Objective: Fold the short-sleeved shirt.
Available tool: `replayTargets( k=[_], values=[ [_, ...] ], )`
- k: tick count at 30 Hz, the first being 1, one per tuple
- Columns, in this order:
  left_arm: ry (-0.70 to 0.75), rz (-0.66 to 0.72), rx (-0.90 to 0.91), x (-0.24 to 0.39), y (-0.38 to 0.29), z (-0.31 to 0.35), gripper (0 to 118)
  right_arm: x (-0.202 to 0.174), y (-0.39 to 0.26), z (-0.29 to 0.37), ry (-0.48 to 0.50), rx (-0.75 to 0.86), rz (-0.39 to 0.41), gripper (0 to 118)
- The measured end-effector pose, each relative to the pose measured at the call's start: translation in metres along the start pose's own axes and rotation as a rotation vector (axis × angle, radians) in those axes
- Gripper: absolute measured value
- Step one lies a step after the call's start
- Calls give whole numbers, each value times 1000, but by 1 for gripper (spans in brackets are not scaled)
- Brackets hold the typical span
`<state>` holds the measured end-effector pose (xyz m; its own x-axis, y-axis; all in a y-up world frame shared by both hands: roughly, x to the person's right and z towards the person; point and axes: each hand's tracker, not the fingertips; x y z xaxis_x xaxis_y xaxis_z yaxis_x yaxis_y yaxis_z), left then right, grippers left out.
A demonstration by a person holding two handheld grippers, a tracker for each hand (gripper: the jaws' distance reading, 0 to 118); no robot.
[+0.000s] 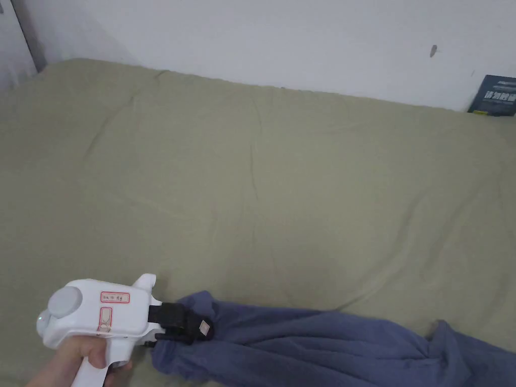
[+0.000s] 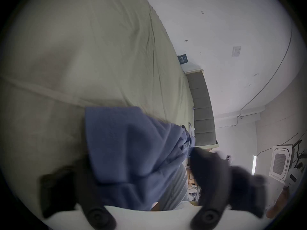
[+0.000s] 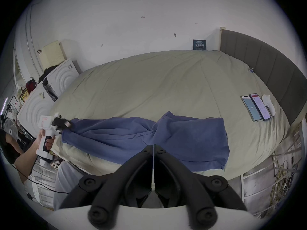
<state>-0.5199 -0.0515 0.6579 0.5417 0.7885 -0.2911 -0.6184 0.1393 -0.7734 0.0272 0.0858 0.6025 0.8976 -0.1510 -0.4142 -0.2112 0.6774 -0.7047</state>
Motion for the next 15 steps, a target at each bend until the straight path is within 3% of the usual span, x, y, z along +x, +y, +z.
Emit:
replayTargets(
  k=[2, 5, 15],
  values=[
    [-135, 48, 39, -1, -3, 9, 11, 1, 0, 2, -2, -3, 0, 3],
    [-48, 17, 75, 1, -5, 20, 11, 2, 0, 5, 7, -2, -4, 3],
    [28, 4, 178, 18, -21, 72, 9, 3, 4, 11, 50, 42, -11, 3]
  ],
)
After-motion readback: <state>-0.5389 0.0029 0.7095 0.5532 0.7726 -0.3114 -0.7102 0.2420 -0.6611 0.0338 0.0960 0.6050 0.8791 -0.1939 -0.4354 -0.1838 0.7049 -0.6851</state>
